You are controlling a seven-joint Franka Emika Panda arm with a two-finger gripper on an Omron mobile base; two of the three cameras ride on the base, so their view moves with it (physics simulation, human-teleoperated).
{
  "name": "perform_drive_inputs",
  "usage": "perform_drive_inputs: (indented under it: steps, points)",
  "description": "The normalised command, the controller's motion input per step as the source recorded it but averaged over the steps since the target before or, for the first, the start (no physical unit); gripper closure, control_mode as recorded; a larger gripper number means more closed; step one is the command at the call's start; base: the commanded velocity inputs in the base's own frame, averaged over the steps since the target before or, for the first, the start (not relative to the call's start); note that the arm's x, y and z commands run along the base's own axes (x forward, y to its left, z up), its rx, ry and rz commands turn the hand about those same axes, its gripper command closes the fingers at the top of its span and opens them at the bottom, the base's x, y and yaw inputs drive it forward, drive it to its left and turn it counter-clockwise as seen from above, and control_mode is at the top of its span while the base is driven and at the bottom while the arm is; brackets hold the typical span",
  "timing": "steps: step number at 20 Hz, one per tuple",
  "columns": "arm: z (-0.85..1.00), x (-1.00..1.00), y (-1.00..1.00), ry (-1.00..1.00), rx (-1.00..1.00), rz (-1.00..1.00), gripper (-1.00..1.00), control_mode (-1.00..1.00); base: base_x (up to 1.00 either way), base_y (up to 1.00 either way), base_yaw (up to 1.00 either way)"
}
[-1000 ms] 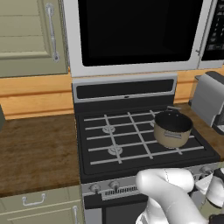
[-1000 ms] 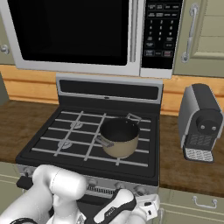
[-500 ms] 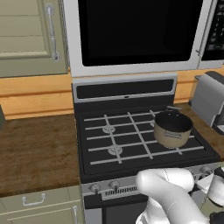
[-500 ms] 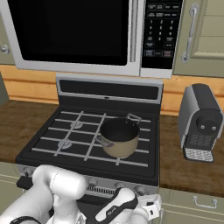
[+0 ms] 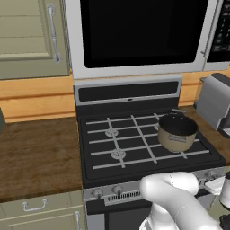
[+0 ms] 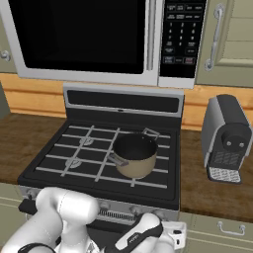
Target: Turn off the front right burner of the stove.
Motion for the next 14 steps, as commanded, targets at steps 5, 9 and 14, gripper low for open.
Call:
perform_drive_inputs:
  steps: [5,9,14]
  points:
    - [0.67,0.39,0.00,0.00,0.22,-0.02,1.00,-1.00,0.00,0.00,0.00]
    - [0.69,0.36,0.00,0.06,0.21,-0.06,1.00,-1.00,0.00,0.00,0.00]
    - [0.71,0.40,0.00,0.13,0.19,-0.10,1.00,-1.00,0.00,0.00,0.00]
